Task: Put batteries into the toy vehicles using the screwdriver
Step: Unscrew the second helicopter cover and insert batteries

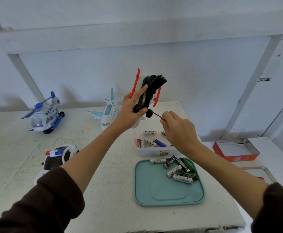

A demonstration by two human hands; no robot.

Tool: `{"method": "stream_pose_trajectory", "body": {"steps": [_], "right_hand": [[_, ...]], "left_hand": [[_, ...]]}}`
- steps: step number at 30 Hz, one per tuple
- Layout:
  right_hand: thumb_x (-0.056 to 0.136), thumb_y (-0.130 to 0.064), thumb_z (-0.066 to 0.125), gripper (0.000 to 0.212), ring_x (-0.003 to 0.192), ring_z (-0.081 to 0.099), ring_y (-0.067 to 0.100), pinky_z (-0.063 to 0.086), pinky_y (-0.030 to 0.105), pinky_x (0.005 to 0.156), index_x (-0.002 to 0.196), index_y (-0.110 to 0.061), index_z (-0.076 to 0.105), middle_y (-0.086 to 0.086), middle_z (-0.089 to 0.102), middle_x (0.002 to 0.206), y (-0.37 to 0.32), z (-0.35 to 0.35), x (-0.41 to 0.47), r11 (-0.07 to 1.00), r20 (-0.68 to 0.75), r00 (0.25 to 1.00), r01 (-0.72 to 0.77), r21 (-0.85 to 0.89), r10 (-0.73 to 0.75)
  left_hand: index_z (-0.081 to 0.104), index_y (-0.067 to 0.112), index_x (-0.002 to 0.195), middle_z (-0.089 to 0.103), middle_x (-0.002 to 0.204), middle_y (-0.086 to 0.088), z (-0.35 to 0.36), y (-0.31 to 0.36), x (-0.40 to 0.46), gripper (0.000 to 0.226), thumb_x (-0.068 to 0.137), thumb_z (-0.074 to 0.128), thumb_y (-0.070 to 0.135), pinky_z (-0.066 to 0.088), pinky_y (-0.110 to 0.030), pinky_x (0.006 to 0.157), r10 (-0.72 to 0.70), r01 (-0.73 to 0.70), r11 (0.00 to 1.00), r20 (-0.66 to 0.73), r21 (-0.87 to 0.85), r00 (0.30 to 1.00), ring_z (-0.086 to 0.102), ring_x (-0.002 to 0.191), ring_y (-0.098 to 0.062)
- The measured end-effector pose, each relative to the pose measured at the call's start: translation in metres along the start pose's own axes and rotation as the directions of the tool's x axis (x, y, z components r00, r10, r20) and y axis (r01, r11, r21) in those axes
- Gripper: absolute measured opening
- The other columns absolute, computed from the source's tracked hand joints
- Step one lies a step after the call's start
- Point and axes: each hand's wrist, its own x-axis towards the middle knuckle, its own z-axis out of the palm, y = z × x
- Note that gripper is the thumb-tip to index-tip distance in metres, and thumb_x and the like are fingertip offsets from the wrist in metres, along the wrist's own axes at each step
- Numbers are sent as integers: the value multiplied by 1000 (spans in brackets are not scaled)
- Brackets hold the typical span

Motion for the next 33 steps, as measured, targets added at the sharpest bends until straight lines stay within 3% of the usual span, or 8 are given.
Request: {"method": "stream_pose_trajectory", "body": {"steps": [2,4,8,14,22,27,33], "right_hand": [[90,-22,38,26,37,20,12,8,10,37,76,-6,54,1,52,60,-1,0,-1,1000,-17,1000,-2,29,2],[90,-22,40,25,36,24,12,12,11,36,76,-6,54,1,52,59,1,1,-2,998,-16,1000,-15,62,16],[84,-17,54,13,39,43,18,34,27,35,76,-7,56,1,58,58,12,-5,-3,987,-31,997,-71,141,76],[83,-15,66,19,53,55,26,47,33,50,75,-5,52,11,64,66,33,-26,24,977,41,987,-160,141,156],[86,-16,62,26,51,43,22,34,26,49,72,-11,41,12,57,62,33,-27,46,990,120,987,-117,83,107],[88,-16,60,26,50,37,18,24,19,46,71,-10,41,7,49,59,34,-25,51,989,128,984,-130,64,121],[86,-18,63,26,48,37,15,26,19,47,69,-11,44,3,47,56,44,-21,50,979,138,976,-184,88,171]], "left_hand": [[21,53,134,32,140,-12,1,2,1,66,95,56,13,29,-32,106,-13,13,1000,-28,9,1000,38,117,-21],[21,52,134,32,140,-11,0,1,2,65,96,56,13,28,-31,103,-8,8,1000,-16,20,1000,36,115,-19],[24,61,130,34,136,-7,-5,-2,-3,66,92,59,21,33,-42,111,-16,20,998,75,-53,997,39,120,-21],[31,72,124,36,132,-2,-15,-5,-4,63,79,58,36,34,-54,111,-36,48,997,168,-67,985,40,125,-30],[26,66,127,34,130,1,-20,1,0,63,81,55,35,30,-54,112,-29,19,999,246,42,969,35,126,-25],[25,60,131,36,133,-5,-22,-1,6,67,91,59,19,27,-49,113,11,-36,995,255,93,967,31,123,-21],[26,51,138,33,136,-7,-21,-3,14,69,93,59,10,27,-39,113,5,-51,989,317,137,948,31,123,-20]]}}
